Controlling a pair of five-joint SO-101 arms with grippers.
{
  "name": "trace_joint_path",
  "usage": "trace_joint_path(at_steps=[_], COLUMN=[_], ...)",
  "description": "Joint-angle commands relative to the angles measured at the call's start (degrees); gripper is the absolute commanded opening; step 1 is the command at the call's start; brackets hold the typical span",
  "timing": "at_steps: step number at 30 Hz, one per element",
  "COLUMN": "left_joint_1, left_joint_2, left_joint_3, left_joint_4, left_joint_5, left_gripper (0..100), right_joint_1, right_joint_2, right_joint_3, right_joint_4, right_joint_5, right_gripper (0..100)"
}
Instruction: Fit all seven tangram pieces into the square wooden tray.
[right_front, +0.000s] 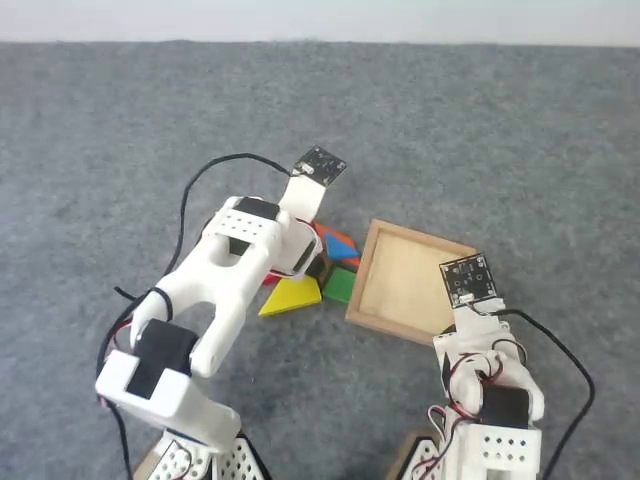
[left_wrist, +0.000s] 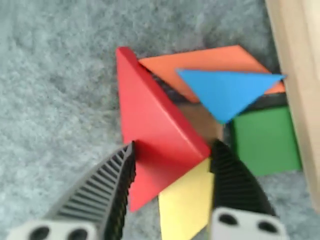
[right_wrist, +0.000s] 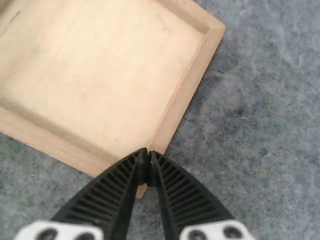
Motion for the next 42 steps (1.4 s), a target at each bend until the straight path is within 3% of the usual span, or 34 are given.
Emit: trace_joint_path(at_steps=[1,8,20,25,28,34,38,42], left_joint_1=[-0.62,-0.79,-9.93,-9.93,-5.63,10.64,16.70,20.84], left_joint_2=[0.26,0.18,-0.18,-8.62,-17.67,-33.14,-30.95,-20.57], left_joint_3=[-1.10,-1.10,-7.25,-6.73,-2.77,5.14,3.56,0.57], left_joint_4=[-1.05,-1.05,-0.62,3.08,5.63,6.07,5.89,0.70], left_joint_5=[0.53,0.53,0.62,1.23,2.64,8.26,12.13,15.74], left_gripper=[17,12,1,1,1,1,1,1], right_joint_1=[-0.66,-0.66,-0.66,-0.66,-0.66,-0.66,-0.66,-0.66], right_joint_2=[-1.27,-1.27,-1.27,-1.27,-1.27,-1.27,-1.27,-1.27], right_joint_3=[1.05,1.05,1.05,1.05,1.05,1.05,1.05,1.05], right_joint_4=[0.75,0.75,0.75,0.75,0.75,0.75,0.75,0.75], right_joint_5=[-0.09,-0.09,-0.09,-0.09,-0.09,-0.09,-0.09,-0.09], right_gripper=[0.8,0.8,0.8,0.8,0.8,0.8,0.8,0.8])
